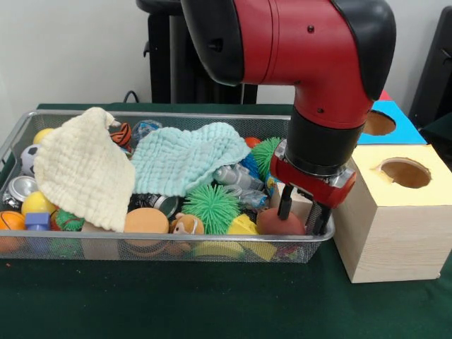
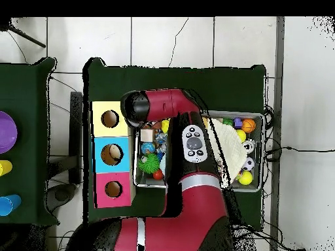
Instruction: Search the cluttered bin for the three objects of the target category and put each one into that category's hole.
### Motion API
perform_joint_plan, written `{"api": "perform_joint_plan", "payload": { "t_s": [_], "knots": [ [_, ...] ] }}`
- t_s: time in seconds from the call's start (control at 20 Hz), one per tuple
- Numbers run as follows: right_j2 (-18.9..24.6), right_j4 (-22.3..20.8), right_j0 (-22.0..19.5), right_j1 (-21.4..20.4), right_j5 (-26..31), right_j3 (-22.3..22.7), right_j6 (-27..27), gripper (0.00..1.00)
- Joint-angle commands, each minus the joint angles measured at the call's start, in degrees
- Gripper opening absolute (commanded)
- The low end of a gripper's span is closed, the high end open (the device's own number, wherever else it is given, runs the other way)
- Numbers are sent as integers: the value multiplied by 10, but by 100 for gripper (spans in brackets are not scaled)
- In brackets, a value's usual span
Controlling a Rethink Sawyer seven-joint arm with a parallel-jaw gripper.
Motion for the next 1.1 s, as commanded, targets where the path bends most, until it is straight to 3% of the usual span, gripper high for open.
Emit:
{"api": "perform_joint_plan", "payload": {
  "t_s": [0.05,0.5,0.85,0.9,1.1],
  "knots": [
    [-10,12,-17,40,-31,24,50,100],
    [-27,25,-15,18,-38,56,66,100],
    [-56,26,-1,23,-55,63,87,100],
    [-60,28,2,25,-58,62,83,0],
    [-74,21,13,31,-36,46,77,0]
  ]
}}
